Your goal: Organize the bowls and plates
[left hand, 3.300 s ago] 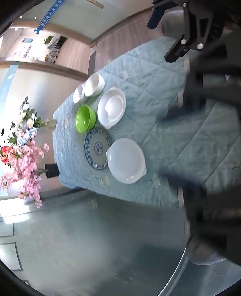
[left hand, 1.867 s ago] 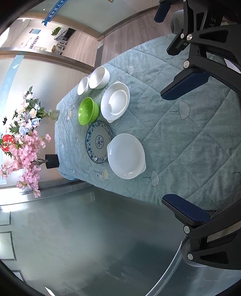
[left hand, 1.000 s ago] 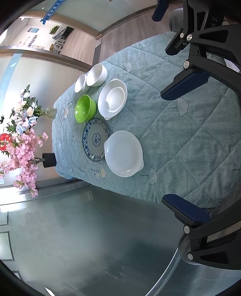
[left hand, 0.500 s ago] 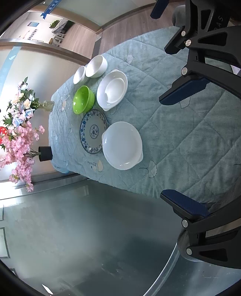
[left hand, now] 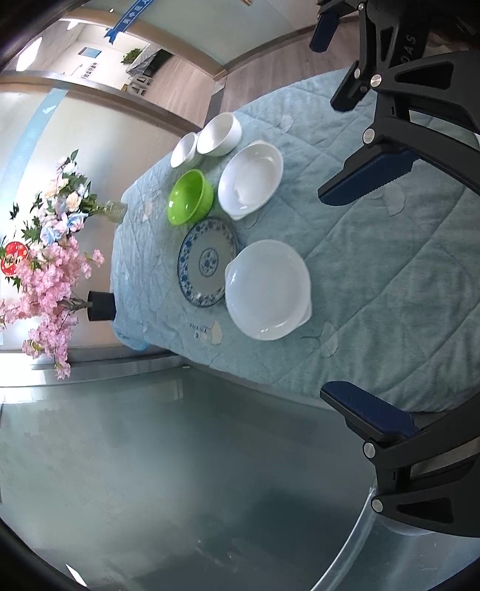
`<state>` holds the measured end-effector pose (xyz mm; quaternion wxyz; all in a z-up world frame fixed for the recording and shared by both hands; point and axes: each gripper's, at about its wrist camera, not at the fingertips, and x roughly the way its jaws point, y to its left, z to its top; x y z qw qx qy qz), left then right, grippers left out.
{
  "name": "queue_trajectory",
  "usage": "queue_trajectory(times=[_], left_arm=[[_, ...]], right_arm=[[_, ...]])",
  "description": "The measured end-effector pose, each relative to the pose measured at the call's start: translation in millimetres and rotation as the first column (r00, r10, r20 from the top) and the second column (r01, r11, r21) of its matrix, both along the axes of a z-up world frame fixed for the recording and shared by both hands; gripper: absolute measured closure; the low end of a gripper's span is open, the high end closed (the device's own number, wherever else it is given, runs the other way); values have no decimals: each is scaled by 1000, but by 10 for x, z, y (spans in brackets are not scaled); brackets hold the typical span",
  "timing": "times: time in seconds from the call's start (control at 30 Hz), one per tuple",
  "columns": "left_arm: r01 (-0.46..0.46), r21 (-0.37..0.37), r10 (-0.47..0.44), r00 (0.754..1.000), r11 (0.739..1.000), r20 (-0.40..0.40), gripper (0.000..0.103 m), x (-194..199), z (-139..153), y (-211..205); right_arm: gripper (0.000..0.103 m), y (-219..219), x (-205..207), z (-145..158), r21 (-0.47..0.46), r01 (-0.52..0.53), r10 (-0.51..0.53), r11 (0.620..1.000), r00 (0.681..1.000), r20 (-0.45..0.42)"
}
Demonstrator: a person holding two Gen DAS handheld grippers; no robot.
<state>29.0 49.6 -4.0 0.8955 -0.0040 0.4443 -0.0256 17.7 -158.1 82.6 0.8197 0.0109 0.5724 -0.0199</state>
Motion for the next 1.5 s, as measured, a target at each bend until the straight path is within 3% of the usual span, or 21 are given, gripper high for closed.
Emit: queue_trajectory(times=[0.27, 0.47, 0.6, 0.77, 0.87, 1.0, 1.17, 1.3, 1.47, 1.5], left_arm=[[33, -23, -33, 999, 999, -17, 6, 663, 76, 289], [144, -70, -147, 988, 987, -37, 5, 1636, 362, 446], [214, -115, -225, 970, 970, -91, 4, 2348, 358, 466], [271, -158, -301, 930, 949, -210, 4, 3153, -58, 412], [253, -175, -295, 914, 951, -279, 4, 3539, -461, 379], [231, -212, -294, 891, 950, -345, 4, 3840, -915, 333], [208, -255, -299, 865, 944, -402, 6, 4070, -1336, 314], [191, -296, -309, 849, 936, -429, 9, 4183, -1517, 271], [209, -336, -352, 819, 918, -453, 23, 4231, -1653, 175], [209, -342, -356, 816, 916, -455, 30, 4240, -1676, 152]], right_arm=[[1, -113, 457, -33, -14, 13, -13, 1000, 1000, 11], [1, -189, 1187, 30, 128, -15, 15, 992, 1000, -1], [1, -116, 1784, -193, 300, -30, 63, 954, 993, -100], [1, 32, 2257, -712, 361, 8, 77, 932, 972, -220], [1, 88, 2466, -1015, 375, 54, 60, 925, 957, -285], [1, 190, 2738, -1298, 360, 35, 85, 932, 946, -312], [1, 184, 2871, -1636, 397, 103, 56, 912, 928, -368], [1, 212, 2935, -1793, 374, 116, 37, 920, 926, -376], [1, 221, 3030, -1926, 320, 121, 11, 940, 925, -381], [1, 225, 3044, -1963, 315, 126, 6, 941, 922, -387]])
